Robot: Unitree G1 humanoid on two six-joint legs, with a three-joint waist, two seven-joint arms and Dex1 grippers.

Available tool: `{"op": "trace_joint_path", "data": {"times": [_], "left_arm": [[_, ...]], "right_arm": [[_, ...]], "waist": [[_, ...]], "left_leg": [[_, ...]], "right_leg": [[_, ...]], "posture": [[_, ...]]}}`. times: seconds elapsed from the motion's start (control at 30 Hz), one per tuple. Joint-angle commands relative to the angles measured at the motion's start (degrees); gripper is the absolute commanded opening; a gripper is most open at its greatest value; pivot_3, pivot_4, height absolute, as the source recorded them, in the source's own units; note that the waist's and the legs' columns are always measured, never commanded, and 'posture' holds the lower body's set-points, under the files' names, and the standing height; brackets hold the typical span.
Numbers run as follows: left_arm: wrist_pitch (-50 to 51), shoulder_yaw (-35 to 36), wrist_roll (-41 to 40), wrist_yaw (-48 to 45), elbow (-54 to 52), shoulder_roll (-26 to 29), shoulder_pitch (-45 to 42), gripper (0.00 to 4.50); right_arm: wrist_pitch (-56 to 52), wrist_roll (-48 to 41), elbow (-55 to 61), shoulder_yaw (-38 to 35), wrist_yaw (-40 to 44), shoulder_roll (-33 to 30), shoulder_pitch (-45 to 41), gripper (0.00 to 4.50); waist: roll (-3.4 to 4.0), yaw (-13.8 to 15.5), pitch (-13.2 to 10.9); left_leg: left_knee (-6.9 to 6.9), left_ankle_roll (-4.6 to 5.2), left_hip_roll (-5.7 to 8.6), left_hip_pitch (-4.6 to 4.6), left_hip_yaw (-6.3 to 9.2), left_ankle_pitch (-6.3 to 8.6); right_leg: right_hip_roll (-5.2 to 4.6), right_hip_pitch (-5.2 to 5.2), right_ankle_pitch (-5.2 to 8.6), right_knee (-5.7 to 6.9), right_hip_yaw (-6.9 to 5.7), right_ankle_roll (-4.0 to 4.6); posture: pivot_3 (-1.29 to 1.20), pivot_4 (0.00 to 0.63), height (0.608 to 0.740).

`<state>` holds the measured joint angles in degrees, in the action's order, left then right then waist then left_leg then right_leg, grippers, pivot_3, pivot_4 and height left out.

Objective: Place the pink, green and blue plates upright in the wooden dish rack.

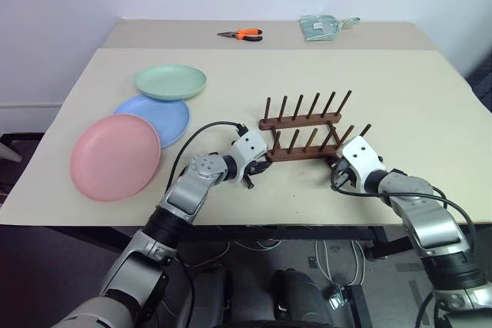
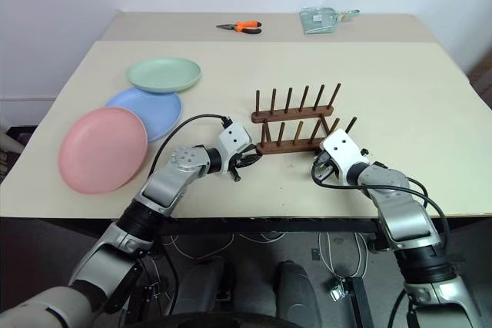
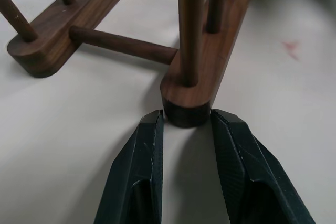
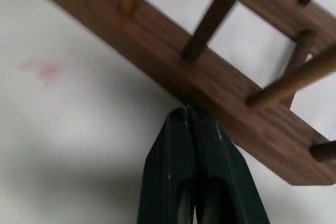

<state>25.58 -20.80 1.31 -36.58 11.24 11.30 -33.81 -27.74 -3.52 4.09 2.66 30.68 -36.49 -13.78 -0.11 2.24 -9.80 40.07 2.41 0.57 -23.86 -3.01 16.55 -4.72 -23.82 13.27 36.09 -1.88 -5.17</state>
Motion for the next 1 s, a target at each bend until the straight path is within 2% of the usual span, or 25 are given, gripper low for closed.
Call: {"op": "trace_joint_path", "data": {"times": [0.03,0.27,0.47,0.73,0.83,0.87,0.93,1.0], "left_arm": [[-2.55,0.10,2.67,3.37,7.18,-1.22,-2.45,1.42],[-8.58,0.80,3.52,6.06,18.26,-3.98,-8.09,1.42],[-12.12,2.54,3.88,8.72,26.12,-5.42,-11.95,1.42],[-14.52,3.68,3.84,10.44,28.68,-5.78,-11.95,1.42],[-13.69,3.56,3.29,8.22,22.64,-4.33,-8.98,1.42],[-12.53,3.76,2.45,6.58,17.79,-3.18,-6.93,1.42],[-8.32,5.83,-2.59,1.54,4.15,-0.19,-1.45,1.42],[-0.50,11.47,-11.29,-2.01,-11.39,3.22,4.14,1.95]], "right_arm": [[0.51,3.00,-5.80,-0.24,-3.49,1.13,-3.02,0.05],[3.46,4.43,-12.38,0.06,-4.77,2.52,-7.16,0.05],[4.53,4.93,-13.52,0.38,-4.67,3.50,-8.10,0.05],[4.32,4.86,-10.82,0.11,-4.05,3.98,-6.26,0.05],[4.88,3.21,-7.70,-0.15,-1.03,2.94,-5.01,0.05],[5.17,1.79,-5.41,-0.51,1.31,2.11,-4.35,0.26],[4.53,-2.94,0.70,-2.19,6.76,0.74,-3.04,0.86],[3.16,-8.30,7.44,-4.24,11.67,-0.86,-2.23,1.80]], "waist": [[0.00,0.00,0.00],[0.00,-0.04,0.00],[-0.01,-0.17,-0.01],[-0.01,-0.69,-0.01],[-0.01,-1.33,-0.01],[-0.01,-1.55,-0.01],[0.00,-2.05,-0.02],[0.02,-2.94,-0.06]], "left_leg": [[0.00,0.00,0.00,0.07,0.00,0.00],[-0.06,0.02,0.00,0.28,0.00,0.02],[-0.08,0.02,0.00,0.32,0.01,0.02],[-0.12,0.02,-0.01,0.33,0.01,0.03],[-0.17,0.01,-0.01,0.33,0.01,0.03],[-0.22,0.00,-0.01,0.33,0.01,0.03],[-0.41,-0.01,-0.01,0.33,-0.02,0.04],[-0.78,-0.12,-0.01,0.32,-0.12,-0.03]], "right_leg": [[0.00,0.08,0.02,-0.02,0.00,0.04],[-0.05,0.28,0.06,-0.05,-0.01,0.10],[-0.15,0.30,-0.02,-0.05,-0.01,-0.04],[-0.22,0.29,-0.02,-0.05,-0.02,-0.05],[-0.25,0.26,-0.02,-0.06,-0.03,-0.05],[-0.26,0.25,-0.02,-0.07,-0.02,-0.05],[-0.28,0.15,-0.04,-0.09,-0.01,-0.09],[-0.32,-0.05,-0.04,-0.13,0.03,-0.09]], "posture": [[0.00,0.150,0.740],[0.00,0.150,0.740],[0.00,0.150,0.740],[0.00,0.150,0.740],[0.00,0.150,0.740],[0.00,0.150,0.740],[0.00,0.150,0.740],[0.00,0.150,0.740]]}}
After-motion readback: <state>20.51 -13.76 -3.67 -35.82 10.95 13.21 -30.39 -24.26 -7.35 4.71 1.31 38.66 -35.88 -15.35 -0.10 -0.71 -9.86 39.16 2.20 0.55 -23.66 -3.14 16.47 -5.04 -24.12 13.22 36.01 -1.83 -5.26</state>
